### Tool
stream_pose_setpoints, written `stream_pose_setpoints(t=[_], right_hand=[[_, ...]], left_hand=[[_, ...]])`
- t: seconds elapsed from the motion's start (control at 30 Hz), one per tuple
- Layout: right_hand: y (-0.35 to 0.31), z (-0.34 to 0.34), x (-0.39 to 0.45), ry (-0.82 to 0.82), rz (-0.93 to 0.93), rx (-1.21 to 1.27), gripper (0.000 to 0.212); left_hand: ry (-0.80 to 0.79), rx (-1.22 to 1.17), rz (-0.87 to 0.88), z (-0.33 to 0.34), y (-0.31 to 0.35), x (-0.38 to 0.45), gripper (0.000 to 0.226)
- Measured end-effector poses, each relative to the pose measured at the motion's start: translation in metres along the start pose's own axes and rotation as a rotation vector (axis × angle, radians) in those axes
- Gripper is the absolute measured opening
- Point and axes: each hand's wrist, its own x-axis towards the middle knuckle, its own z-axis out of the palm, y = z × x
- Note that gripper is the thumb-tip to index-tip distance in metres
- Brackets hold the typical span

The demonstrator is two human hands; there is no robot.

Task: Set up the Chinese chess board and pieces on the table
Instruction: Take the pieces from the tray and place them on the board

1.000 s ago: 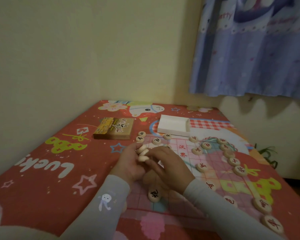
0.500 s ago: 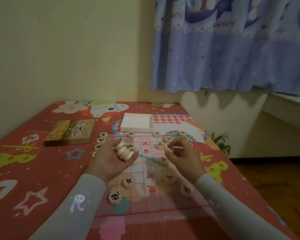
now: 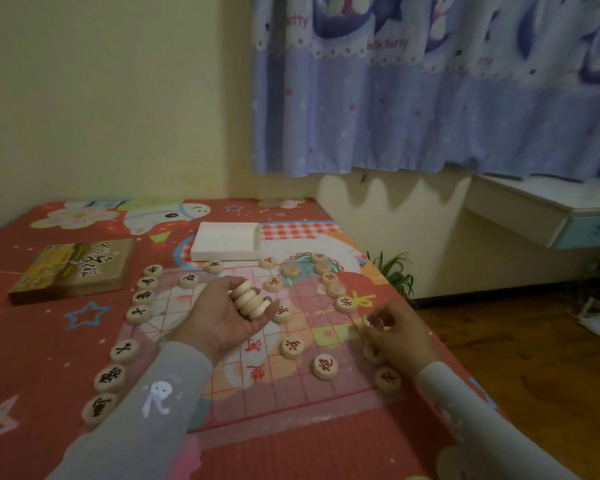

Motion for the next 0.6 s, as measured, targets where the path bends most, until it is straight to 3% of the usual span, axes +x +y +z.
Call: stream_pose_setpoints(t=[0.13,0.33,0.6], right_hand=[[-0.004,0.009,0.0,-0.072,-0.017,-0.099,0.013],[-0.01,0.009,0.002,-0.133,-0.013,-0.247,0.019],[-0.054,0.015,0.008,-0.07,-0.169,0.072,0.014]], left_hand=[[0.008,0.016,-0.003,0.003,-0.003,-0.003,0.015],[-0.022,0.022,-0.023,-0.001,-0.005,-0.001,0.029],[0.005,0.111,-0.057,0.014,-0.013,-0.011,0.017]])
